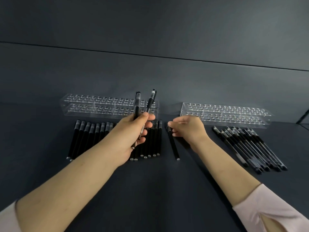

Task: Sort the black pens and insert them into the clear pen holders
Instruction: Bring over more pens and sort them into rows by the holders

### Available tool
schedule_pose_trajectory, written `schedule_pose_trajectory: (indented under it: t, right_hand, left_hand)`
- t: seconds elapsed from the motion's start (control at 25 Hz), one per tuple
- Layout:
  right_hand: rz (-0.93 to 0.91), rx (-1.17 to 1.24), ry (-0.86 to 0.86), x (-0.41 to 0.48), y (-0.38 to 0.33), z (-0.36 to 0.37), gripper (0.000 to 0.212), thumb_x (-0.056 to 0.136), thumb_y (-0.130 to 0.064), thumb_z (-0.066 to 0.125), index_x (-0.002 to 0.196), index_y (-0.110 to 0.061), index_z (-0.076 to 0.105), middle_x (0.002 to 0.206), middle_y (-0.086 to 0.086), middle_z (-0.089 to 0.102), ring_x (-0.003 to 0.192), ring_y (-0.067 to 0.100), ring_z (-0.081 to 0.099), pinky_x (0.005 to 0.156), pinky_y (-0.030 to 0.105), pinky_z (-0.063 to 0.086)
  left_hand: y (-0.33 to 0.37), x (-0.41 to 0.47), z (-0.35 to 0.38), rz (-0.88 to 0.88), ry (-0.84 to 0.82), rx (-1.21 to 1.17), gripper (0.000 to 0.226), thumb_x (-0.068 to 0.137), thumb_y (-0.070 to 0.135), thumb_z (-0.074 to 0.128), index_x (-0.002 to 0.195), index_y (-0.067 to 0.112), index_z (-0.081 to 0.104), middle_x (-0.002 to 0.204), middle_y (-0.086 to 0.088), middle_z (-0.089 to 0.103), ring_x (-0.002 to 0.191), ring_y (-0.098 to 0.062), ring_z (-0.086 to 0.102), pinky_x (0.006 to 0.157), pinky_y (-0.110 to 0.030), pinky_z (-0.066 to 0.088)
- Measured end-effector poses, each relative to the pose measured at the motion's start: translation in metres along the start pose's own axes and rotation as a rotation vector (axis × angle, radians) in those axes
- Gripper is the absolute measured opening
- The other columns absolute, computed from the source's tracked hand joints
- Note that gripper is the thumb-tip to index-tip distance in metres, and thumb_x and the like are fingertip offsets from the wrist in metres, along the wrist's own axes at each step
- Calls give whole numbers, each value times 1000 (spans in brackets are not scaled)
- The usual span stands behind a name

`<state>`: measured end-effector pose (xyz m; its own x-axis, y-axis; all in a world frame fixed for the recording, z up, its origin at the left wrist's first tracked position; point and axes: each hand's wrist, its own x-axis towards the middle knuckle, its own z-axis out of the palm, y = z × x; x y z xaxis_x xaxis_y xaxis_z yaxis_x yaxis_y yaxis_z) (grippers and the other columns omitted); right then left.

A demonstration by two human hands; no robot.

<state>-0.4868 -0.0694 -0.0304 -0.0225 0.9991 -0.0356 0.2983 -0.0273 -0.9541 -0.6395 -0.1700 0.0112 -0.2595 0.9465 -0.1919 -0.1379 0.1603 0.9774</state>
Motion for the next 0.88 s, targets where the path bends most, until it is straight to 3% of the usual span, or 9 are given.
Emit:
schedule_pose_trajectory:
  t: [0.12,0.28,0.52,0.68,0.88]
  right_hand:
    - [-4,24,-76,-4,-2,6,11,83,-7,71,92,-9,65,84,6,65,59,16,66,79,34,59]
    - [6,183,-145,-11,-5,6,17,89,1,63,105,2,60,78,8,59,67,14,63,67,22,59]
    - [-118,187,-148,-16,-18,0,10,94,-10,58,94,-11,68,86,4,65,69,10,58,59,18,53]
    - [-58,346,-293,-22,-25,-3,7,92,-16,62,94,-12,68,81,-1,68,69,9,61,60,20,50]
    - [28,585,-306,-19,-32,-15,2,90,-9,62,90,-11,63,79,4,69,63,11,61,58,20,53]
  left_hand:
    - [-2,3,-3,12,13,21,22,100,25,50,102,19,71,82,4,49,63,-6,41,56,-17,40]
    - [-3,3,-2,13,-18,-21,22,99,23,53,107,13,71,78,4,52,62,-5,44,56,-14,43]
    - [-8,5,-1,29,-26,-9,20,93,23,63,105,9,71,76,4,59,61,-5,51,57,-15,50]
    - [-12,2,3,14,-110,60,17,92,22,64,102,11,71,75,3,65,61,-5,56,60,-17,52]
    - [-15,0,11,117,-152,112,28,97,34,54,99,10,69,76,-1,71,65,-10,68,64,-23,56]
